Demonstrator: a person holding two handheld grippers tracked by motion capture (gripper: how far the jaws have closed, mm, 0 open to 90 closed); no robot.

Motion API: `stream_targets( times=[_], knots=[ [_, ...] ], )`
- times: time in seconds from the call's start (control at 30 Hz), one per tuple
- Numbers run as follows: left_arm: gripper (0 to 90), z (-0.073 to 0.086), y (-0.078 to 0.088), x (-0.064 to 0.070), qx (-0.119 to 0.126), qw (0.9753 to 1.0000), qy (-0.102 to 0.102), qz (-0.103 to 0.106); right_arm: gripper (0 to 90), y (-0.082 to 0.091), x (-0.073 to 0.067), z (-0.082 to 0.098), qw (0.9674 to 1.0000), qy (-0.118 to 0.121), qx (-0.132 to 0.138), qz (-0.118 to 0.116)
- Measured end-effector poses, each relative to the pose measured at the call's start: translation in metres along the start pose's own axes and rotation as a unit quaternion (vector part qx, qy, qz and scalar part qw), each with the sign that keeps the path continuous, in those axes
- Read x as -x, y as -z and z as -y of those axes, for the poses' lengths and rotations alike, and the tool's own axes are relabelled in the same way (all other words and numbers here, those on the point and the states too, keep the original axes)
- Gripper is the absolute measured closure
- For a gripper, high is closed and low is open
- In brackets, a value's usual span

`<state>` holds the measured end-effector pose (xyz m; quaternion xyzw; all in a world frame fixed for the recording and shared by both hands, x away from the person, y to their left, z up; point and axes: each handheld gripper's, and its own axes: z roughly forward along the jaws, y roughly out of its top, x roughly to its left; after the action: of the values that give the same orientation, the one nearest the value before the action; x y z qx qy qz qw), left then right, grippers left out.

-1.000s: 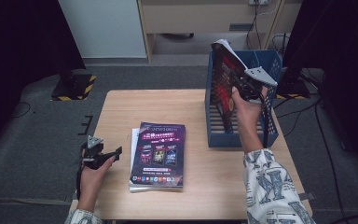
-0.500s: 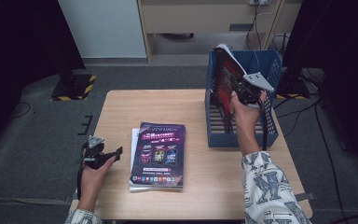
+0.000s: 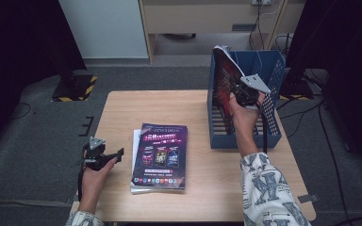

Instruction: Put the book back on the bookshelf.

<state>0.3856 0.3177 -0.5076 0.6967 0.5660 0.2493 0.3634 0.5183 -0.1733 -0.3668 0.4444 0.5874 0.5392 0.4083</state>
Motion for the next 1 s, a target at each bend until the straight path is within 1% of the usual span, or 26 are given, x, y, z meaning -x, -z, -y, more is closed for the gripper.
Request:
stream_targets(
  times=[0.07,0.27,0.3,0.37,0.47,0.73,0.8,0.93,1.0],
  knots=[
    [14.8,0.0,0.0,0.0,0.001,1.0,0.001,0.0,86.8,-0.001,0.0,0.001,1.0,0.003,-0.001,0.002],
    [14.8,0.0,0.0,0.0,-0.001,1.0,-0.001,0.0,86.8,0.0,0.001,0.008,1.0,0.0,-0.007,0.007],
    [14.8,0.0,0.0,0.0,0.0,1.0,-0.001,0.001,86.8,0.0,0.003,0.012,0.9999,-0.005,-0.009,0.007],
    [14.8,0.0,0.0,0.001,0.0,1.0,-0.001,0.0,86.8,-0.001,0.005,0.015,0.9999,-0.006,-0.011,0.008],
    [14.8,0.0,0.0,0.001,-0.001,1.0,-0.001,0.0,86.8,-0.001,0.005,0.017,0.9999,-0.009,-0.012,0.005],
    [15.0,0.0,0.0,0.001,0.001,1.0,-0.002,-0.003,86.8,-0.002,0.007,0.021,0.9999,-0.003,-0.012,0.009],
    [15.1,-0.001,0.0,0.001,0.003,1.0,-0.001,-0.003,86.8,-0.002,0.004,0.023,0.9999,0.005,-0.013,0.007],
    [15.1,0.0,0.0,0.001,0.002,1.0,-0.001,-0.002,86.7,-0.002,0.002,0.024,0.9999,0.006,-0.013,0.005],
    [15.1,-0.001,0.0,0.001,0.002,1.0,-0.002,-0.002,86.6,-0.001,-0.001,0.024,0.9998,0.01,-0.014,0.002]
  ],
)
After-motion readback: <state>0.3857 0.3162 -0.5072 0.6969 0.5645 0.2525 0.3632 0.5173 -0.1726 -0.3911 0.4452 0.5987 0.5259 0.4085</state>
